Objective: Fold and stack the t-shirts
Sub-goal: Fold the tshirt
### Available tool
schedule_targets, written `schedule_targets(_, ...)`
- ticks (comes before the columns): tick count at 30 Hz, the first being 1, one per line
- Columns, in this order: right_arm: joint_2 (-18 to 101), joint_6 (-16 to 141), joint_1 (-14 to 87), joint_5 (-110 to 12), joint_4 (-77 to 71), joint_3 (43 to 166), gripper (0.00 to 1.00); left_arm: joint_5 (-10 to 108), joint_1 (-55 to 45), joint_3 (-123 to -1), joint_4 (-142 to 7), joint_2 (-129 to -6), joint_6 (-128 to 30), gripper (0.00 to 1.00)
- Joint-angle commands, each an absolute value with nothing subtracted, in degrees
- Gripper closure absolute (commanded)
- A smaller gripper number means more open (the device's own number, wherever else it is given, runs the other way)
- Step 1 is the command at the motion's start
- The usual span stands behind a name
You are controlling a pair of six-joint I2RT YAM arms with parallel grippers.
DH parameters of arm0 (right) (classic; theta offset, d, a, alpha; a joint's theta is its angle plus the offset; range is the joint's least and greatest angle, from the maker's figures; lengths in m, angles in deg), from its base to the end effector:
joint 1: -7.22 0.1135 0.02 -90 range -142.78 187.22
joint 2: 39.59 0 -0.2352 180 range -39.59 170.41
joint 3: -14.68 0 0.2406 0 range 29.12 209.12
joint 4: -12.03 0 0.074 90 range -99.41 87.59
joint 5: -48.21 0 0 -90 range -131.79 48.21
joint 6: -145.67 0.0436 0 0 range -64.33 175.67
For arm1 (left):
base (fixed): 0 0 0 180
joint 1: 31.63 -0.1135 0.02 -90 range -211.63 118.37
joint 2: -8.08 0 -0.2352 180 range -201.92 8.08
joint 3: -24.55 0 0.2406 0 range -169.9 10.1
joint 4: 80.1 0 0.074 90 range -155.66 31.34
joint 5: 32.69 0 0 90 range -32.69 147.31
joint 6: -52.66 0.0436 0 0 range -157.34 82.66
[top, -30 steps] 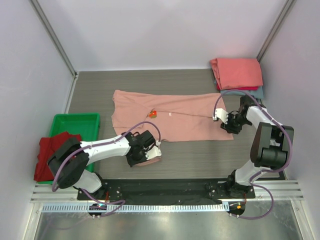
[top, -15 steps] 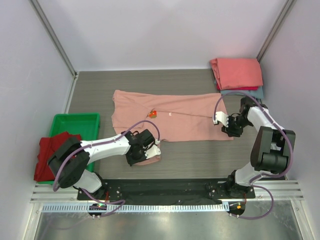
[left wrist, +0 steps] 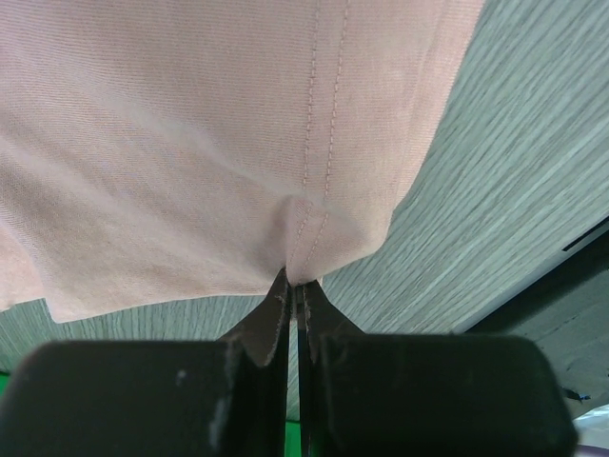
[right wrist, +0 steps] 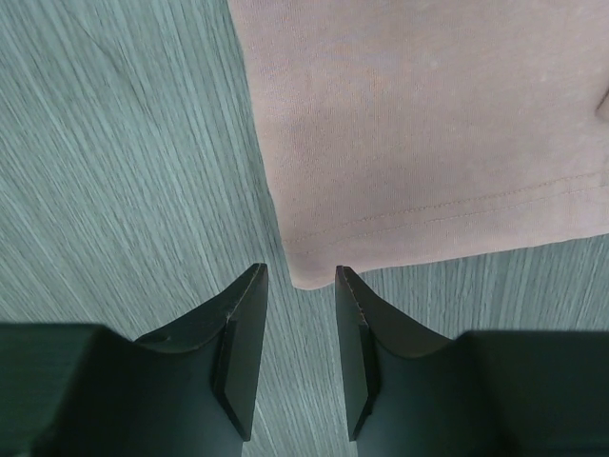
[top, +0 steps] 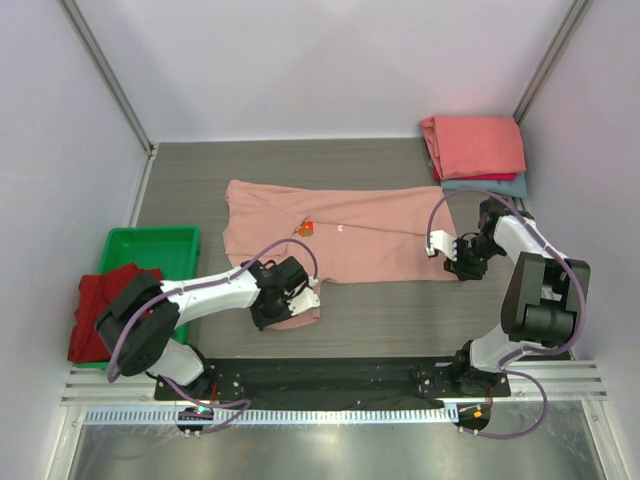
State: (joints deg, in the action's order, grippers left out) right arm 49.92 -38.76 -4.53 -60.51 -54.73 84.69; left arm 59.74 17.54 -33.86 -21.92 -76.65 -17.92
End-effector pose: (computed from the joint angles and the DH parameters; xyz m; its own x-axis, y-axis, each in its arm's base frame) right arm 0.2499 -0.0377 0.1533 -0.0964 -0.9444 -0.3143 -0.9874 0.1306 -0.0898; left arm 0.1487 -0.1693 0.1240 -0.3633 0.9285 -0.0764 0.9268 0.3685 0.0717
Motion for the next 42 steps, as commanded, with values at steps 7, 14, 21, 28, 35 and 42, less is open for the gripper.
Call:
schedule_targets(7, 52.43, -41.18, -5.00, -58.49, -52.77, 84.23, 0.60, 61.44, 15.57, -32.61, -25.59, -79.63, -17.74, 1.00)
schedule_targets(14, 54.71, -41.09, -4.91, -58.14, -52.24, 84.58, 0.62, 61.61, 14.25, -33.49, -25.50, -80.34, -17.74, 1.00)
schedule_targets(21, 54.63, -39.60, -5.09, -56.46, -52.24, 84.23, 0.91, 62.67, 11.01, -34.10, -22.51, -78.41, -16.16, 1.00)
schedule_targets(28, 47.34, -36.96, -5.44, -58.66, -54.88, 83.62, 0.97, 63.81, 3.79, -36.47, -18.91, -70.07, -10.63, 1.00)
schedule_targets(35, 42.24, -33.54, -5.35, -60.07, -55.85, 83.17, 0.98, 63.64, 3.53, -42.35, -15.48, -64.26, -8.16, 1.00)
schedule_targets(42, 39.25, -29.41, -5.44, -62.00, -56.11, 84.14, 0.98, 62.66, 3.53, -48.16, -13.81, -61.71, -6.93, 1.00)
